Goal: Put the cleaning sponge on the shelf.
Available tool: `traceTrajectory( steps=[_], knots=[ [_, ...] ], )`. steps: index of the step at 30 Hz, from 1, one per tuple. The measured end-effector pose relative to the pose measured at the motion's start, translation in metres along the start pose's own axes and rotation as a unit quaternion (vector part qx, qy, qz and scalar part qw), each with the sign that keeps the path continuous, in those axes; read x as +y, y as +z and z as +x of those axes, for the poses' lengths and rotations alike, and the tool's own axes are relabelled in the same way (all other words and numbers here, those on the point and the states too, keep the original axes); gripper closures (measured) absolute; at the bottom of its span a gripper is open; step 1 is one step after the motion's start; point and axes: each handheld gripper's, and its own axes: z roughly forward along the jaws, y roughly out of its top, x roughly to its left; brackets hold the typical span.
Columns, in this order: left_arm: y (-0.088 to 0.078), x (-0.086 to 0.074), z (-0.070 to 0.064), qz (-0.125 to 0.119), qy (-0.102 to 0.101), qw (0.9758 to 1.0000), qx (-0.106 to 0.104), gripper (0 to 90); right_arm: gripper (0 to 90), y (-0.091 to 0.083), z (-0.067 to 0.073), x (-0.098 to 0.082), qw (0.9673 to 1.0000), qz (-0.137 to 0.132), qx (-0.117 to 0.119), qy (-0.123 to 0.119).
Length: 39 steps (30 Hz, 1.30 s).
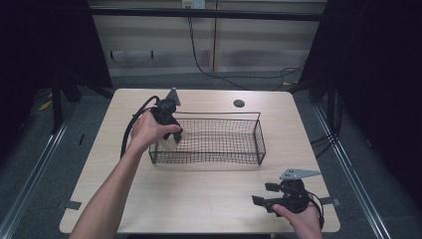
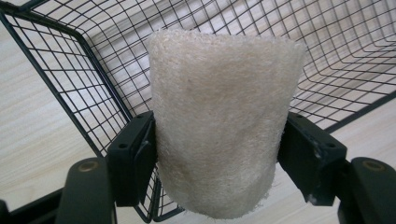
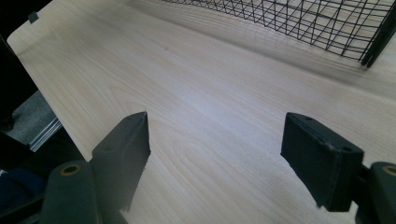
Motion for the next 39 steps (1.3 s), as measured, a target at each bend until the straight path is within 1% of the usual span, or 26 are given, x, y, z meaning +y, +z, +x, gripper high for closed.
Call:
traceTrajectory(
  steps=[2, 3, 6, 8, 9, 10, 11, 13, 16, 17, 19, 22, 23, 26, 27, 29, 30, 32, 33, 34, 35, 36, 37, 39],
  knots=[
    [0.003, 0.001, 0.0, -0.002, -0.007, 1.0, 0.003, 31.9, 23.7, 0.0, 0.0, 0.0, 1.0, 0.0, -0.001, 0.0],
    [0.004, 0.001, 0.001, -0.001, -0.009, 1.0, 0.002, 31.9, 23.7, 0.0, 0.0, 0.0, 1.0, 0.0, -0.001, 0.0],
    [0.01, 0.001, 0.002, 0.001, -0.021, 0.9998, -0.002, 31.9, 23.7, 0.0, 0.001, 0.0, 1.0, 0.001, -0.001, -0.001],
    [0.013, 0.001, 0.003, 0.0, -0.032, 0.9995, -0.007, 31.9, 23.7, 0.0, 0.001, 0.0, 1.0, 0.001, -0.001, -0.002],
    [0.014, 0.001, 0.004, 0.001, -0.034, 0.9994, -0.009, 31.9, 23.7, 0.0, 0.001, 0.0, 1.0, 0.002, 0.0, -0.002],
    [0.018, 0.0, 0.006, 0.006, -0.038, 0.9992, -0.005, 31.9, 23.7, 0.0, 0.0, 0.0, 1.0, 0.001, 0.0, -0.002],
    [0.018, 0.0, 0.006, 0.006, -0.038, 0.9992, -0.005, 31.9, 23.7, 0.0, 0.001, 0.0, 1.0, 0.002, 0.0, -0.002],
    [0.02, 0.0, 0.005, 0.004, -0.049, 0.9988, -0.005, 31.9, 23.7, 0.0, 0.001, 0.0, 1.0, 0.003, 0.0, -0.003],
    [0.023, 0.001, 0.004, 0.007, -0.054, 0.9985, -0.003, 31.9, 23.7, 0.0, 0.001, 0.0, 1.0, 0.004, 0.0, -0.003],
    [0.027, 0.001, 0.005, 0.006, -0.065, 0.9979, -0.004, 31.9, 23.8, 0.0, 0.001, 0.0, 1.0, 0.003, 0.0, -0.005],
    [0.028, 0.001, 0.006, 0.008, -0.069, 0.9976, -0.003, 31.9, 23.8, 0.0, 0.001, 0.0, 1.0, 0.004, 0.0, -0.005],
    [0.036, -0.001, 0.011, 0.012, -0.094, 0.9955, 0.002, 31.8, 24.4, 0.0, 0.001, 0.0, 1.0, 0.002, 0.0, -0.003],
    [0.036, -0.001, 0.011, 0.012, -0.094, 0.9955, 0.002, 31.8, 24.4, 0.0, 0.001, 0.0, 1.0, 0.002, 0.0, -0.003],
    [0.04, -0.002, 0.012, 0.014, -0.105, 0.9944, -0.005, 31.8, 25.5, 0.0, 0.001, 0.0, 1.0, 0.003, 0.001, -0.006],
    [0.041, -0.002, 0.011, 0.017, -0.106, 0.9942, 0.004, 31.8, 25.5, 0.0, 0.001, 0.0, 1.0, 0.003, 0.001, -0.008],
    [0.043, -0.002, 0.01, 0.02, -0.106, 0.9942, 0.003, 31.8, 25.5, 0.001, 0.001, 0.0, 1.0, 0.003, 0.001, -0.008],
    [0.045, -0.002, 0.009, 0.022, -0.111, 0.9935, 0.003, 31.8, 25.5, 0.0, 0.001, 0.0, 1.0, 0.002, 0.002, -0.009],
    [0.047, -0.002, 0.01, 0.023, -0.116, 0.993, 0.007, 31.8, 25.3, 0.0, 0.001, 0.0, 1.0, 0.002, 0.002, -0.007],
    [0.049, -0.003, 0.01, 0.02, -0.124, 0.992, 0.009, 31.8, 24.9, 0.0, 0.001, 0.0, 1.0, 0.001, 0.002, -0.008],
    [0.05, -0.003, 0.011, 0.021, -0.123, 0.9921, 0.006, 31.8, 24.9, 0.0, 0.001, 0.0, 1.0, 0.001, 0.002, -0.008],
    [0.051, -0.003, 0.011, 0.021, -0.129, 0.9914, 0.008, 31.8, 24.4, 0.0, 0.001, 0.0, 1.0, 0.001, 0.002, -0.008],
    [0.053, -0.003, 0.012, 0.025, -0.131, 0.9911, 0.009, 31.7, 24.1, 0.0, 0.002, 0.0, 0.9999, -0.001, 0.005, -0.012],
    [0.055, -0.004, 0.013, 0.027, -0.137, 0.9902, 0.006, 31.7, 23.4, 0.0, 0.002, 0.001, 0.9999, 0.0, 0.004, -0.013],
    [0.057, -0.004, 0.014, 0.03, -0.137, 0.9901, 0.007, 31.7, 23.4, 0.0, 0.003, 0.001, 0.9999, 0.001, 0.004, -0.013]
  ],
)
